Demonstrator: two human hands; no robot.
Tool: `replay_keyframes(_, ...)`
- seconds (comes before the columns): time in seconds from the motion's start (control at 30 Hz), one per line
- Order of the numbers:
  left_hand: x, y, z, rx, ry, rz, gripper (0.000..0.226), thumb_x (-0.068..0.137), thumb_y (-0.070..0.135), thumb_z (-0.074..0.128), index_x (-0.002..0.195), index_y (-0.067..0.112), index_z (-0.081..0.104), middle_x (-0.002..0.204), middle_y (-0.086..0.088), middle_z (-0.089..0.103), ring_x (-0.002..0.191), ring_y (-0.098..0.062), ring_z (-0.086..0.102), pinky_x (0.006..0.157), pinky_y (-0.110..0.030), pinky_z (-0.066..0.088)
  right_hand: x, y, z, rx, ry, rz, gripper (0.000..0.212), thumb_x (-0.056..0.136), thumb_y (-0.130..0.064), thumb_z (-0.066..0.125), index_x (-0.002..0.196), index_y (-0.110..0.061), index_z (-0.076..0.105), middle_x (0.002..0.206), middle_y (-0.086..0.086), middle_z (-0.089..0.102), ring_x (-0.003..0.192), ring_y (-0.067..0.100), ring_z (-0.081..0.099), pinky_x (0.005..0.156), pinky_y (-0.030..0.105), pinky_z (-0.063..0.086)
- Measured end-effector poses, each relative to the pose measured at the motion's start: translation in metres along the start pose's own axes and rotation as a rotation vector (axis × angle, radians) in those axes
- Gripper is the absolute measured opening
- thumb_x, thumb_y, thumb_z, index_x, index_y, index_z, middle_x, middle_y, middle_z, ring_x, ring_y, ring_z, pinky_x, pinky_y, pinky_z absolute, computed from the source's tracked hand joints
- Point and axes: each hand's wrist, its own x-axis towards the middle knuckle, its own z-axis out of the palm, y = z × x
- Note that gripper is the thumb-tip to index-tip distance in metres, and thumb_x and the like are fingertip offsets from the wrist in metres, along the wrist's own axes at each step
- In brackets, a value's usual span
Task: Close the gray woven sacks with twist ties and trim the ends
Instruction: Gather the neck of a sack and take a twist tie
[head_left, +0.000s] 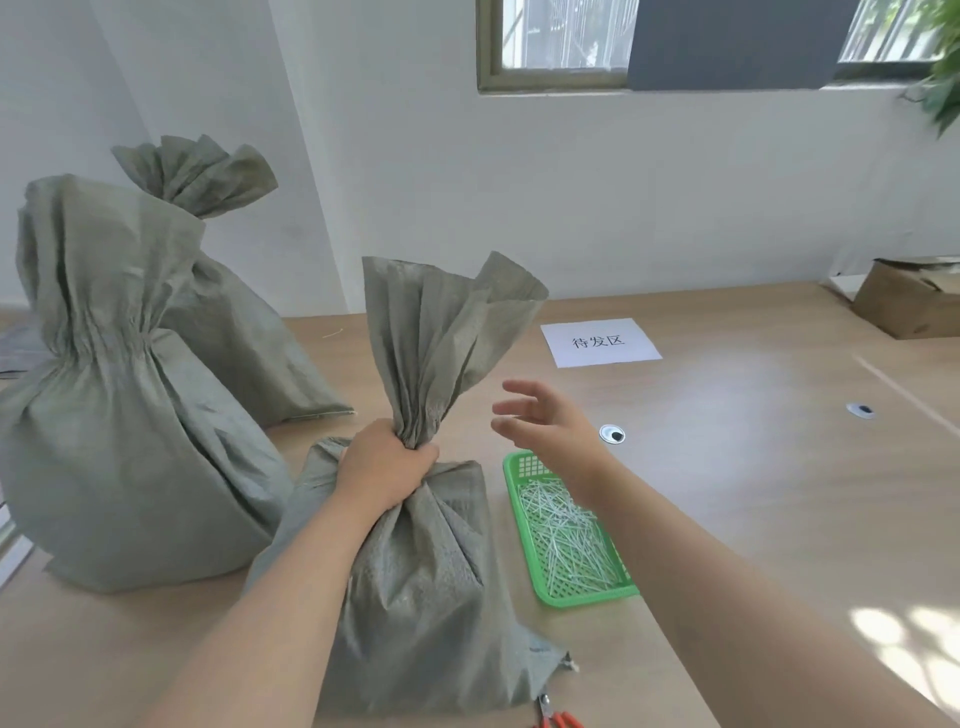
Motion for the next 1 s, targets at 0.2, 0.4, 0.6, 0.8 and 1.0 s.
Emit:
replay_keyframes(0.2, 0.001, 0.015, 0.004, 0.05, 0.011, -0.035, 0.024, 0.063, 0.042, 0.057, 0.062, 0.019, 0.053, 0.068, -0.003, 0.061, 0.079, -0.032, 0.063, 0.072, -0.038, 0.052, -0.007, 0.05, -0.054, -0.07, 0.121, 0.124, 0.036, 0.087, -0.015, 0.074, 0.121, -0.02, 0.063, 0.111, 0.002, 0.074, 0.099, 0.017, 0.072, 0.083, 0.037, 0.056)
replay_keyframes(0.4, 0.009, 0.028, 0.018, 0.156, 0.043, -0.061, 0.02, 0.081, 0.036, 0.067, 0.086, 0.017, 0.066, 0.086, -0.007, 0.066, 0.095, -0.033, 0.065, 0.086, -0.041, 0.054, -0.011, 0.096, -0.105, -0.127, 0.221, 0.232, 0.033, 0.086, -0.005, 0.072, 0.118, -0.009, 0.064, 0.102, 0.008, 0.074, 0.083, 0.016, 0.069, 0.069, 0.026, 0.054)
replay_keyframes(0.6, 0.009, 0.044, 0.032, 0.202, 0.037, -0.063, 0.02, 0.082, 0.038, 0.067, 0.087, 0.019, 0.066, 0.098, -0.012, 0.072, 0.101, -0.035, 0.065, 0.093, -0.045, 0.052, -0.017, 0.147, -0.159, -0.247, 0.282, 0.37, 0.031, 0.083, -0.011, 0.073, 0.114, -0.015, 0.066, 0.101, 0.008, 0.072, 0.085, 0.018, 0.067, 0.067, 0.026, 0.048)
replay_keyframes(0.8, 0.01, 0.057, 0.042, 0.255, 0.039, -0.059, 0.02, 0.083, 0.038, 0.068, 0.083, 0.02, 0.058, 0.098, -0.014, 0.069, 0.104, -0.037, 0.064, 0.091, -0.043, 0.051, -0.019, 0.193, -0.185, -0.393, 0.317, 0.467, 0.03, 0.082, -0.013, 0.071, 0.112, -0.016, 0.067, 0.095, 0.003, 0.07, 0.089, 0.021, 0.067, 0.08, 0.037, 0.055)
replay_keyframes(1.0, 0.016, 0.065, 0.05, 0.258, 0.036, -0.07, 0.023, 0.082, 0.037, 0.069, 0.089, 0.015, 0.064, 0.104, -0.015, 0.071, 0.104, -0.036, 0.064, 0.09, -0.042, 0.052, -0.014, 0.23, -0.195, -0.592, 0.244, 0.537, 0.037, 0.082, -0.016, 0.065, 0.12, -0.015, 0.066, 0.106, 0.003, 0.07, 0.094, 0.02, 0.063, 0.082, 0.031, 0.051)
